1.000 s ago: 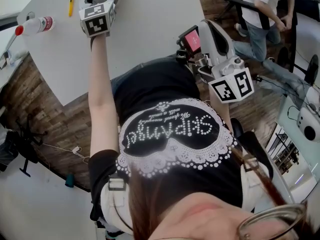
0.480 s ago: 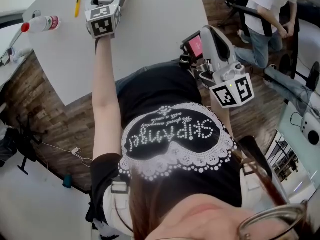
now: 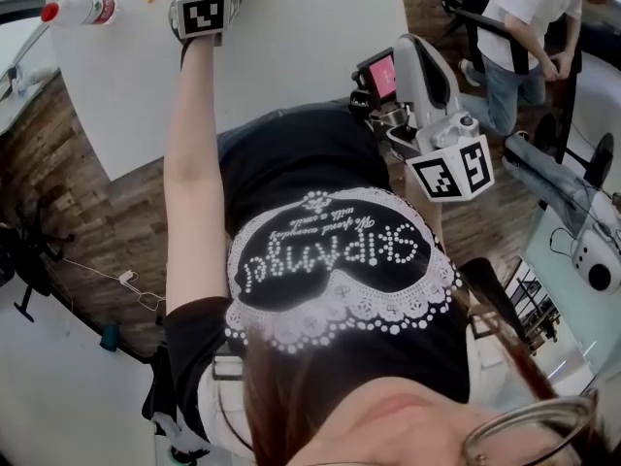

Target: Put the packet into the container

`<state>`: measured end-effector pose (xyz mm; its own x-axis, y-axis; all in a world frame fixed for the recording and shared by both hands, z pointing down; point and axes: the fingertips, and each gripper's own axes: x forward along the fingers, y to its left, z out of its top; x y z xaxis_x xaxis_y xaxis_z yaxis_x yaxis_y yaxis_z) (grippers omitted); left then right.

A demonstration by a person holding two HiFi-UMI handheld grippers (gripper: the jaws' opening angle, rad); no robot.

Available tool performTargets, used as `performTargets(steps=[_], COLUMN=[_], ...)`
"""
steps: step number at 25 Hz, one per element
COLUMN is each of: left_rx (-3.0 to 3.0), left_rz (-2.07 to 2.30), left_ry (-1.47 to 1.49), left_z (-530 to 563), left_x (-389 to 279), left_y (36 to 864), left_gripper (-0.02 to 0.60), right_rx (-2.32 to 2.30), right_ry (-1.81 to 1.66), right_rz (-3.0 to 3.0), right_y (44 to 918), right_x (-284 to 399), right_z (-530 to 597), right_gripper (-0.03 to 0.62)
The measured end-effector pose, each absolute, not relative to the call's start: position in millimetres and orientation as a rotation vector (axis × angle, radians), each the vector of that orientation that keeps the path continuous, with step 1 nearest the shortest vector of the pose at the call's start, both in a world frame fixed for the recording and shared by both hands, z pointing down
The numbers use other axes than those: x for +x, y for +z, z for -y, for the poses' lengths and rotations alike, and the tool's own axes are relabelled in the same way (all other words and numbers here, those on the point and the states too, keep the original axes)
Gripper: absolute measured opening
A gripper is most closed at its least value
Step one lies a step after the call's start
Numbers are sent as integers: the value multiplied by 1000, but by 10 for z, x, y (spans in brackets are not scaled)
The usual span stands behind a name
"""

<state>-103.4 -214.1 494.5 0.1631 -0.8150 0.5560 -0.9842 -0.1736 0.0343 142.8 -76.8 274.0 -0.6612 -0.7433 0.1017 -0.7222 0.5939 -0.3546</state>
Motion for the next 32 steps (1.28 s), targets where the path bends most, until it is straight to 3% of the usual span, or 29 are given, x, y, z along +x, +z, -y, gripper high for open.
performTargets(steps=[32], left_rx=[2074], left_rz=[1668], left_ry=[667], left_z=[2143], left_x=[-1106], left_y=[5048], left_gripper=[278], right_rx=[-1268], right_ry=[-560], right_rz=[-2775], right_y=[2744], right_x=[1435], right_z=[674], right_gripper=[3])
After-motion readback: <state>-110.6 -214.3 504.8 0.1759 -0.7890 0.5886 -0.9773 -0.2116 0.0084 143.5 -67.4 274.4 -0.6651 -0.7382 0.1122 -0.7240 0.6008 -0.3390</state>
